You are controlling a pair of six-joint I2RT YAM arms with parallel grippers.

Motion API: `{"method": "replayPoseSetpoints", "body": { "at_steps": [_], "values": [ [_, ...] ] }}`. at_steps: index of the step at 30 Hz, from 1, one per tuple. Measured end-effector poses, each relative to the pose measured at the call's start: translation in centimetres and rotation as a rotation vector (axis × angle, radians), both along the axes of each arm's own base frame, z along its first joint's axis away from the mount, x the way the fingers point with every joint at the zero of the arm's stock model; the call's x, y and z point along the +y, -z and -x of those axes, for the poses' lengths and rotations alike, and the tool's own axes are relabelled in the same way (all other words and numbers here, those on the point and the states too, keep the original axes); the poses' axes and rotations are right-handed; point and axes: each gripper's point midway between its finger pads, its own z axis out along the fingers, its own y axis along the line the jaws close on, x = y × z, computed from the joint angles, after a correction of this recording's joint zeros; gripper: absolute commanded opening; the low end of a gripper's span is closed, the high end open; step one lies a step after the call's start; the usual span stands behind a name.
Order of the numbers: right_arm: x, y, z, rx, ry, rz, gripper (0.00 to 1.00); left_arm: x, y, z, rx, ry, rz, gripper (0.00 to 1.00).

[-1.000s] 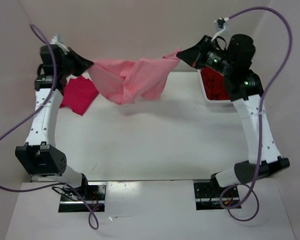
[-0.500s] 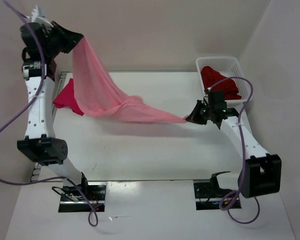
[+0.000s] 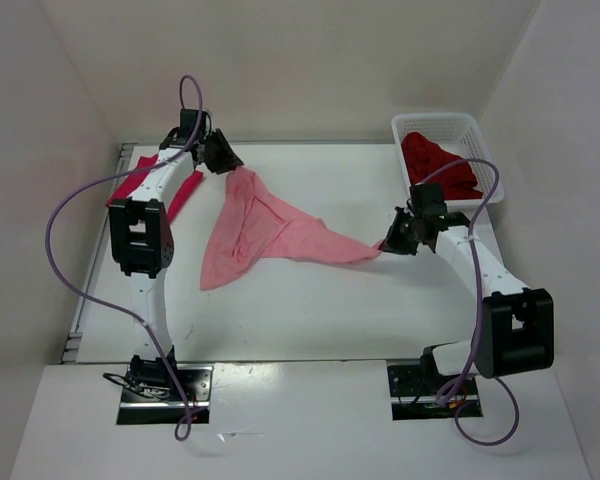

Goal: Fold and stack the t-shirts
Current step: Flatten out the tshirt

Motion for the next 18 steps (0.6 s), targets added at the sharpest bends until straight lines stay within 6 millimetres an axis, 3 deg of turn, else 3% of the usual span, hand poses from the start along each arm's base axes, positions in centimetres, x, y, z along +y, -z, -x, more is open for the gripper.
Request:
{"method": "replayPoseSetpoints", "body": {
  "at_steps": [2, 3, 5, 8, 10, 11, 13, 15, 18],
  "values": [
    [-0.1, 0.3, 0.2, 0.016, 0.003, 0.006, 0.00, 0.3, 0.0, -0.1, -0.005, -0.001, -0.013, 0.60],
    [-0.2, 0.5, 0.2, 0.024, 0.005, 0.010, 0.00, 0.6, -0.4, -0.1, -0.016, -0.006, -0.021, 0.77],
    [-0.3, 0.9, 0.3, 0.043, 0.009, 0.019, 0.00, 1.2, -1.7, 0.3, -0.048, -0.014, -0.046, 0.99],
    [-0.3, 1.1, 0.0, 0.050, 0.011, 0.023, 0.00, 2.5, -4.2, 3.9, -0.069, -0.036, -0.075, 1.00],
    [-0.2, 1.1, -0.2, 0.051, 0.009, 0.017, 0.00, 3.4, -6.0, 7.9, -0.097, -0.052, -0.086, 1.00],
    [-0.1, 1.1, -0.3, 0.051, 0.007, 0.013, 0.00, 3.9, -6.8, 10.4, -0.105, -0.061, -0.084, 0.87],
    [0.1, 1.0, -0.4, 0.052, 0.001, 0.002, 0.00, 4.4, -7.3, 14.6, -0.124, -0.084, -0.060, 0.46],
    [0.3, 1.2, -0.4, 0.057, -0.004, -0.007, 0.00, 4.9, -5.8, 19.2, -0.084, -0.121, -0.026, 0.21],
    [0.6, 1.4, -0.3, 0.069, -0.012, -0.020, 0.00, 5.0, -1.3, 24.5, 0.050, -0.183, 0.029, 0.19]
  ]
}}
